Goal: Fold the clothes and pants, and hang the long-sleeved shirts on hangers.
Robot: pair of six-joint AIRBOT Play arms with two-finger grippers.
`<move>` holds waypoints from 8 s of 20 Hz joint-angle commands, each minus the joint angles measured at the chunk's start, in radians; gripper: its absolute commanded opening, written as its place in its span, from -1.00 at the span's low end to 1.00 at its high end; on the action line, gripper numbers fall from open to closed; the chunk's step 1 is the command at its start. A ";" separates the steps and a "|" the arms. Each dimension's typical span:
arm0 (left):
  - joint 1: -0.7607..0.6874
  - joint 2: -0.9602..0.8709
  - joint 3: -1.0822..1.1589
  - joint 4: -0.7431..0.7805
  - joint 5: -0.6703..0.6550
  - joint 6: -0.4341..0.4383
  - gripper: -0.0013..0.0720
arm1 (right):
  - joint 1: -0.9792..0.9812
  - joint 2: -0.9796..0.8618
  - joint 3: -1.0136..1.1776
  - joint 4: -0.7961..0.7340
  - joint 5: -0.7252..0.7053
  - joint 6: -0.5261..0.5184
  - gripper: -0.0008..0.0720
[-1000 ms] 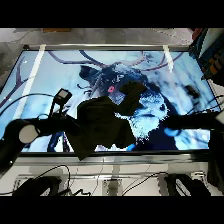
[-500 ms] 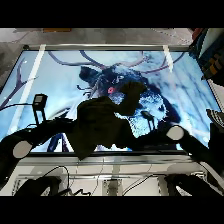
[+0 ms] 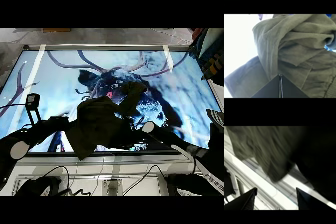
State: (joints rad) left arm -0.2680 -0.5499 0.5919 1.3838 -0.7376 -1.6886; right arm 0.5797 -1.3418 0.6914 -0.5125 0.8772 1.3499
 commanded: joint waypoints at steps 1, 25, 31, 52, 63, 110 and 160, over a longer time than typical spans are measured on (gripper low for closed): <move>0.002 0.001 0.000 0.004 0.001 -0.002 -0.91 | 0.016 -0.080 0.058 0.012 -0.009 -0.006 0.58; 0.002 0.001 0.000 0.030 -0.020 0.001 -0.10 | -0.043 -0.039 0.107 0.221 -0.005 -0.275 -0.87; 0.002 0.001 0.000 0.029 -0.052 0.001 0.46 | -0.058 -0.028 0.149 0.170 -0.029 -0.235 -0.87; 0.002 0.000 -0.009 0.030 -0.140 0.001 -0.92 | 0.000 -0.117 0.182 0.132 -0.151 -0.111 -0.87; 0.002 0.000 -0.378 -0.484 -0.087 0.001 -0.21 | -0.117 -0.097 0.285 0.040 -0.050 -0.113 -0.87; 0.584 -0.618 0.784 -0.703 0.164 0.291 -0.93 | -0.775 -0.090 1.194 -0.262 0.047 0.202 -0.88; 0.713 -0.632 0.604 0.175 -0.346 0.474 -0.92 | -1.301 -0.303 0.526 -0.478 0.619 -0.526 0.49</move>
State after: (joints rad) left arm 0.4454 -1.1820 1.1961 1.5616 -1.0847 -1.2118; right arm -0.7002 -1.6440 1.3296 -1.1233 1.4639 1.0016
